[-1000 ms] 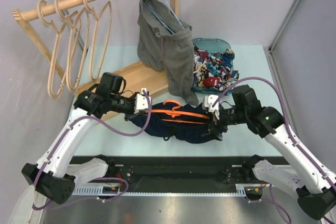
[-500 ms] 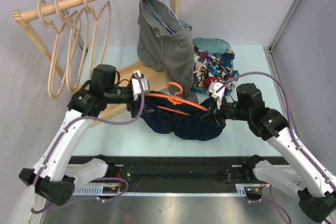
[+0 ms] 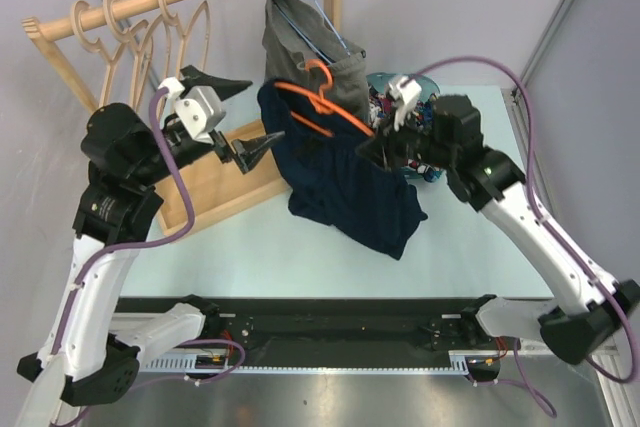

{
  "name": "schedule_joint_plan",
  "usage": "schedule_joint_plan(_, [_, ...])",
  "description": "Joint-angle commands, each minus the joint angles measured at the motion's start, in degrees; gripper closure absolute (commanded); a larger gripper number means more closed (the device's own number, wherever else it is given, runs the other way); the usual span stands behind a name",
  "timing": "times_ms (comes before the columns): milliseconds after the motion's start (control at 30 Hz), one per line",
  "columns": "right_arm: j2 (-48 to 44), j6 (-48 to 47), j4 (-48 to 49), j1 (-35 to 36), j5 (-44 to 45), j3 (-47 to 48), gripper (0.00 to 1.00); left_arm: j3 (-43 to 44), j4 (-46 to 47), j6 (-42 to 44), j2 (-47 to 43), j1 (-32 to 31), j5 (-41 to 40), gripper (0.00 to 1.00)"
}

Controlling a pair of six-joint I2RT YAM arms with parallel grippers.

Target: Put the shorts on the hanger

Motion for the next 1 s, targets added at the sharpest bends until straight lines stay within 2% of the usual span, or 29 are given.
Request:
schedule_joint_plan(0, [7.5,5.9,14.0,0.0,1.8,13.1,1.00,2.1,2.5,3.2,0.3,0.3,-4.5,0.00])
schedule_joint_plan(200, [20.9,8.4,15.5,0.5,3.9,32.3,1.00,2.2,4.1,5.4,-1.1,0.3,-8.3,0.00])
schedule_joint_plan(533, [36.2,12.3,13.9,0.8,5.0,55.9,1.00,0.5,5.5,6.5,-2.6,0.4,-9.6,0.00])
schedule_joint_plan(667, [41.6,12.4,12.5,1.2,5.5,61.9,1.00,0.0,5.5,6.2,-2.8,0.4,-9.6,0.00])
schedule_joint_plan(967, [45.5,11.9,9.8,1.7,6.4,62.0,1.00,-2.8,4.1,4.8,-3.4,0.5,-11.8,0.00])
